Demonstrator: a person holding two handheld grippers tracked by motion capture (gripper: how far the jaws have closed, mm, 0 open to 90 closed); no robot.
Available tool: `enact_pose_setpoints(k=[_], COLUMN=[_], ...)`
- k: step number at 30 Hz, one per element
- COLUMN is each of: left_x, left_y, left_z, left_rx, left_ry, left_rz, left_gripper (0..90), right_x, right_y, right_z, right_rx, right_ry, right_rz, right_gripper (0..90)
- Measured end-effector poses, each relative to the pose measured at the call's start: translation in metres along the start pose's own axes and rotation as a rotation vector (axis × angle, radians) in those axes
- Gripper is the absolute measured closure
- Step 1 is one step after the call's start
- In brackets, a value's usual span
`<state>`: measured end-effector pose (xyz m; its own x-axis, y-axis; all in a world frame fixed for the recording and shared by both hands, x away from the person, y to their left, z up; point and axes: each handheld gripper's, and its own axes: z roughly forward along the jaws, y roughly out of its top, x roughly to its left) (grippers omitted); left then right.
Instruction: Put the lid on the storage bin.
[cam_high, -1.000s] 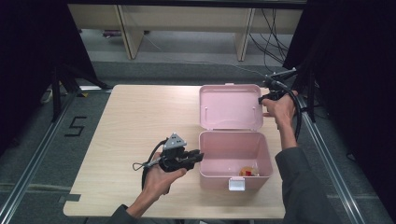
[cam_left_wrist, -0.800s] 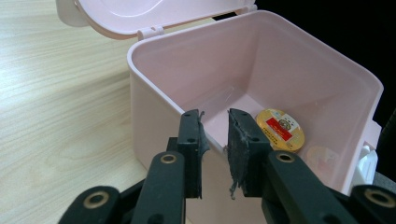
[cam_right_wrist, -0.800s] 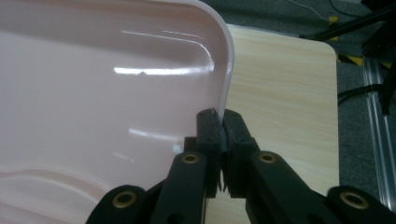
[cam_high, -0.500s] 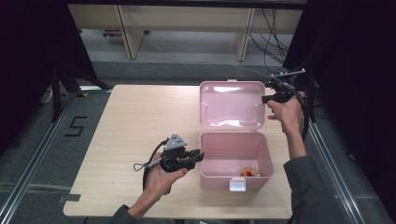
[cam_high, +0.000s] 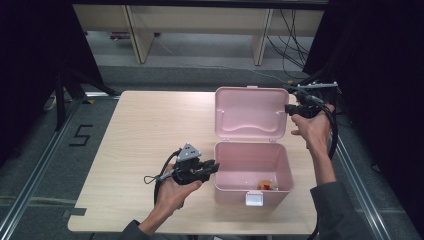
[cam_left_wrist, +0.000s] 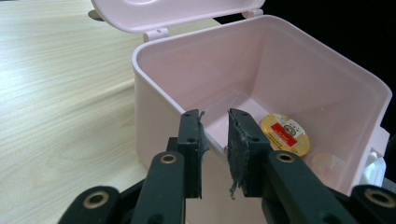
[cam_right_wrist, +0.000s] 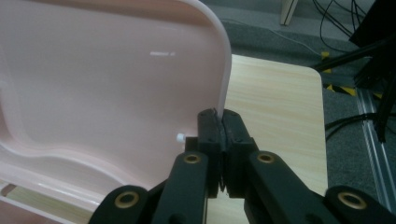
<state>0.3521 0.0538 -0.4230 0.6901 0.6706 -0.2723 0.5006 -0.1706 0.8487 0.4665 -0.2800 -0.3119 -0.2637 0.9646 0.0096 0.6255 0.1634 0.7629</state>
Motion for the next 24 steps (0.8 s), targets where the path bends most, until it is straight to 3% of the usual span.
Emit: enact_pose_setpoints(k=[2, 3, 4, 9, 12, 20, 24], left_x=[0.000, 0.000, 0.000, 0.000, -0.001, -0.001, -0.001], left_y=[0.000, 0.000, 0.000, 0.000, 0.000, -0.001, -0.001], left_z=[0.000, 0.000, 0.000, 0.001, 0.001, 0.001, 0.001], left_rx=[-0.001, -0.002, -0.002, -0.003, -0.001, -0.006, -0.006], left_ry=[0.000, 0.003, 0.002, 0.004, 0.012, 0.017, 0.018], left_rz=[-0.002, -0.003, -0.003, -0.005, -0.005, -0.008, -0.010], left_gripper=[75.0, 75.0, 75.0, 75.0, 75.0, 74.7, 74.9], right_x=[0.002, 0.000, 0.002, 0.002, 0.002, 0.002, 0.003], right_y=[-0.001, -0.002, -0.004, -0.008, -0.013, -0.025, -0.031], right_z=[-0.001, -0.003, -0.006, -0.013, -0.016, -0.028, -0.035], right_rx=[-0.002, -0.009, -0.020, -0.031, -0.048, -0.087, -0.097], right_ry=[0.001, 0.001, -0.001, 0.005, 0.011, 0.016, 0.016], right_rz=[0.024, -0.009, 0.008, -0.008, 0.023, 0.009, 0.023], right_gripper=[88.7, 88.7, 88.8, 88.9, 88.9, 88.7, 88.6])
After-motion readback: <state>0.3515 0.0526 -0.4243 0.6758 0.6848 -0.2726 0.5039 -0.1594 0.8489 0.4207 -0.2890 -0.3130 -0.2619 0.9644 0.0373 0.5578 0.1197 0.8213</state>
